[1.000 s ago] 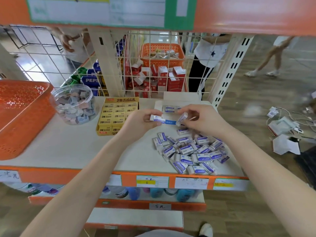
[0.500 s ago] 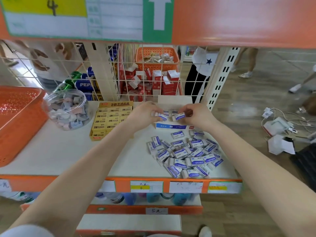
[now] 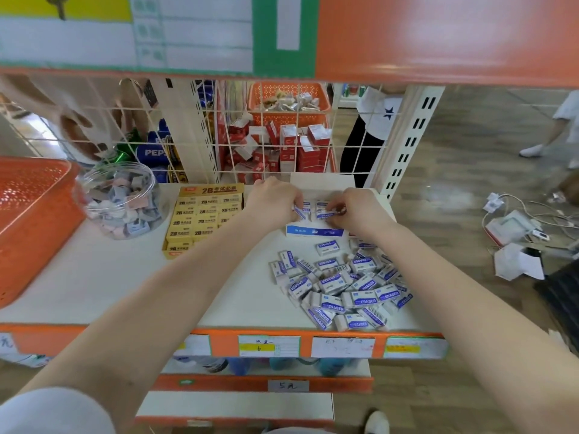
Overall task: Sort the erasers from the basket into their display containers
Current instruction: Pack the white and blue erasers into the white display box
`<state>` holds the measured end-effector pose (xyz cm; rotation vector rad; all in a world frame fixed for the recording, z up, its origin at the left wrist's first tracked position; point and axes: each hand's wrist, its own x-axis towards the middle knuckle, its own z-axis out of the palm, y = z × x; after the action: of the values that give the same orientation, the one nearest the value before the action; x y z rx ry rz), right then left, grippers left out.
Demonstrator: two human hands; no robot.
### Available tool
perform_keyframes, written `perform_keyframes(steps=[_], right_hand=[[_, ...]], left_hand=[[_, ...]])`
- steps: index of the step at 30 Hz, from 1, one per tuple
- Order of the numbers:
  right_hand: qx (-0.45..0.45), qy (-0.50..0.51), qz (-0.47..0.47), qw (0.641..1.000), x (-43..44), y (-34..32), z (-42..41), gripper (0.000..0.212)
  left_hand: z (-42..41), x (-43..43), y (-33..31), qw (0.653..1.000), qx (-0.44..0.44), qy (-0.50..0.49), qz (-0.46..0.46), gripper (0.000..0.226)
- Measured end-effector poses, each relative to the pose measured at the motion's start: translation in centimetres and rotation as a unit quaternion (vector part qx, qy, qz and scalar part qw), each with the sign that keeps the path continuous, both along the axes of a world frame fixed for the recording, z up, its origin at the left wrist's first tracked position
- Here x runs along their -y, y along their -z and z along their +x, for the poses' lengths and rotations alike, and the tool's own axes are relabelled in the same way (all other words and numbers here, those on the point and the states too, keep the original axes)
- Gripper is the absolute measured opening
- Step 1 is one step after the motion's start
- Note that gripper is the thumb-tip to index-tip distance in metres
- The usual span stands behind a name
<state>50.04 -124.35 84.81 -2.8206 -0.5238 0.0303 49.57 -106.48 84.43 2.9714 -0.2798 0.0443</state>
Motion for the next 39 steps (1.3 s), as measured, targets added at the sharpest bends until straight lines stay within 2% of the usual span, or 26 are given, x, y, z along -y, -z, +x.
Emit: perform_keyframes(steps=[6,9,19,29,33,39], right_hand=[[-0.027,0.003,0.003,1.0,-0.1,0.0,0.2,0.021],[-0.029,0.004,0.01,1.0,0.0,0.1,0.2,0.015],[-0.007,0.018,0.007,1.0,0.2,0.8,0.6,0.014],[-0.031,0.031,0.067,0.997,0.4,1.1,0.4,0.004],[-0.044,0.042,0.089,0.994,0.2,1.2,0.5,0.006],[-0.053,0.034,0.086,0.994,0.2,1.2,0.3,0.012]], left_hand=[[0.2,-0.3,0.5,0.999,-0.017,-0.009,-0.044,0.028],[0.2,-0.2,0.6,0.999,-0.014,-0.013,-0.044,0.028],[0.8,0.3,0.6,0.999,-0.035,-0.027,-0.031,0.03],[0.3,0.7,1.7,0.997,0.008,-0.064,-0.042,0.023],[0.1,0.6,2.0,0.995,0.027,-0.078,-0.06,0.022],[0.0,0.5,1.6,0.998,-0.012,-0.049,-0.045,0.02]])
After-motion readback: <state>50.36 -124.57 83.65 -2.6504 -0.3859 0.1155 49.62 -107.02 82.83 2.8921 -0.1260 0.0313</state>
